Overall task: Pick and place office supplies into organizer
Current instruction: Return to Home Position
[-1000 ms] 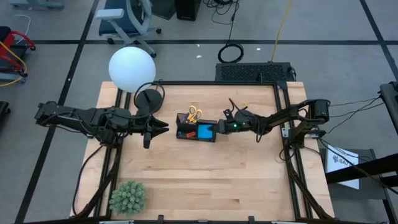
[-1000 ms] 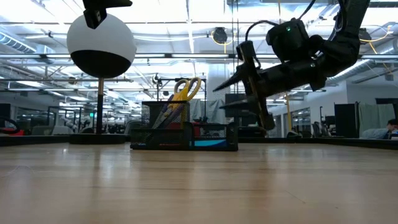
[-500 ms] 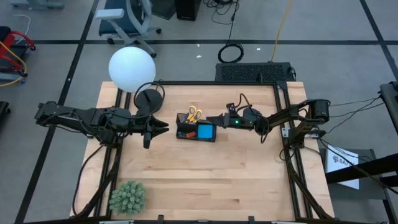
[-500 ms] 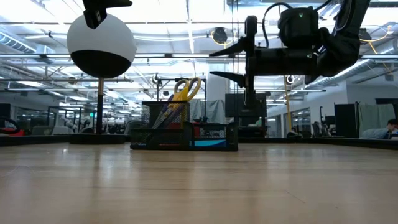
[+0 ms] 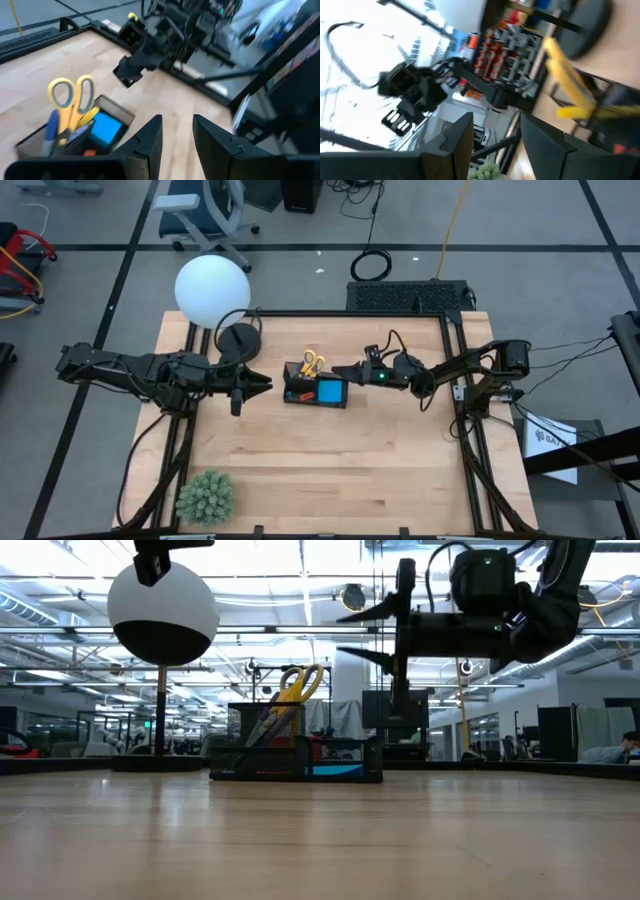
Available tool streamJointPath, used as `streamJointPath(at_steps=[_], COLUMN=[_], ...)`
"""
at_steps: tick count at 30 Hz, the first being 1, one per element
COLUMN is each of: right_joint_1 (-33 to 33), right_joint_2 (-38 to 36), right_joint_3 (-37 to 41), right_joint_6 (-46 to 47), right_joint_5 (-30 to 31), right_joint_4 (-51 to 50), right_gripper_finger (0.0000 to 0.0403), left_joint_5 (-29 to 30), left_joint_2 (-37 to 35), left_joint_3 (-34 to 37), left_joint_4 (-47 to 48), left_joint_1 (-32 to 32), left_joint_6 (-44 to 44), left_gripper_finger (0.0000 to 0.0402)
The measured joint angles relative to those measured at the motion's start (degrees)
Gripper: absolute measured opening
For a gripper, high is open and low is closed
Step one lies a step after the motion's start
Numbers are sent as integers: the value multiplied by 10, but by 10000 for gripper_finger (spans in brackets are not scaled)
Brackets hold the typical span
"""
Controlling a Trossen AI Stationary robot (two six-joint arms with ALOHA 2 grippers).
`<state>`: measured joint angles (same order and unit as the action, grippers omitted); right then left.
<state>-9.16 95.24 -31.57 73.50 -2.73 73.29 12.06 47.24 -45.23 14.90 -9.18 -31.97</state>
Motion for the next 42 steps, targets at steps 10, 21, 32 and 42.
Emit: streamJointPath(at_steps=[10, 21, 32, 42], right_joint_1=[46, 63, 61, 70], right_joint_2=[-69, -273, -386, -431], right_joint_3=[0, 0, 0, 0], right_joint_6=[-91, -174, -229, -281], right_joint_5=[42, 42, 49, 104], right_joint_4=[39, -211, -314, -316], right_gripper_finger=[155, 155, 155, 155], left_joint_5=[-31, -46, -41, -44], left_joint_2=[0, 0, -4, -54], left_joint_3=[0, 0, 0, 0], left_joint_4=[-136, -198, -227, -218], left_joint_1=[-13, -23, -33, -33], left_joint_6=[53, 61, 88, 128], left_gripper_finger=[115, 115, 115, 115])
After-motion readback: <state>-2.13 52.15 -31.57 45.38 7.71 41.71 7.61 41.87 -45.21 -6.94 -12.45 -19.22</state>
